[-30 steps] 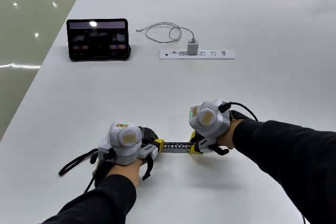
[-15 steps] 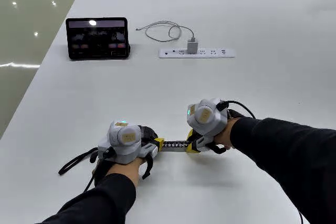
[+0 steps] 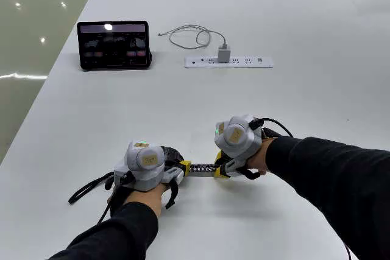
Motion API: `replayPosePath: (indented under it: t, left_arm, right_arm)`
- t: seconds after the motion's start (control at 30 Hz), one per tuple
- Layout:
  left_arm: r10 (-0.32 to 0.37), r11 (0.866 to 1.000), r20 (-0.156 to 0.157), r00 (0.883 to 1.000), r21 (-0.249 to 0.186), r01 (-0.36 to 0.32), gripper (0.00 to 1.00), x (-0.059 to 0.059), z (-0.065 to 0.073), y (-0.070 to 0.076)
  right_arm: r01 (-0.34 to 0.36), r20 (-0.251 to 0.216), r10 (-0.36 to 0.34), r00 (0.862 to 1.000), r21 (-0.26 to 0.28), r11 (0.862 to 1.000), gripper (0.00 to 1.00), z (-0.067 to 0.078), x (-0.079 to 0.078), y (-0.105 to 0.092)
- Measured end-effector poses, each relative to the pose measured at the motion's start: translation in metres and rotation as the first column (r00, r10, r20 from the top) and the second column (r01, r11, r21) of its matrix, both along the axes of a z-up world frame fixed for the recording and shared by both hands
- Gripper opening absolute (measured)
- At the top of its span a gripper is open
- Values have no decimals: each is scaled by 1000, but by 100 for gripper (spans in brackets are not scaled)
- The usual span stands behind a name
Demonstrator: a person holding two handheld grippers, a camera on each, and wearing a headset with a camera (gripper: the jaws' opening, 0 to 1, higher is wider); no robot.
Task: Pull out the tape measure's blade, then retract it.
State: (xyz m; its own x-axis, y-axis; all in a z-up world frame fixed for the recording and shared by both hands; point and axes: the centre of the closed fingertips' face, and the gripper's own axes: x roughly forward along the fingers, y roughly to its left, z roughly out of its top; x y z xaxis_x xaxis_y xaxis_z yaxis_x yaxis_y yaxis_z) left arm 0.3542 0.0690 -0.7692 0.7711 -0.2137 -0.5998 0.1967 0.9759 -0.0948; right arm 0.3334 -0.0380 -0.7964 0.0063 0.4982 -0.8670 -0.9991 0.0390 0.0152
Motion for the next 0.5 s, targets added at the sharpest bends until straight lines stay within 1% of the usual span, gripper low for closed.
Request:
replayPosePath:
  t: [0.13,0.3,0.5]
  left_arm:
    - [0,1000,0,1000,-1,0,64,0,0,0]
    - [0,1000,-4,1000,-5,0,64,0,0,0]
    - [-2,1000,-8,1000,-10,2,64,0,0,0]
  right_arm:
    - [4,0,-4,1000,13,1000,10,0,0,3]
    - [-2,-1,2,1000,11,1000,10,1,0,5]
    - [0,2,0,1000,24,1000,11,0,0,8]
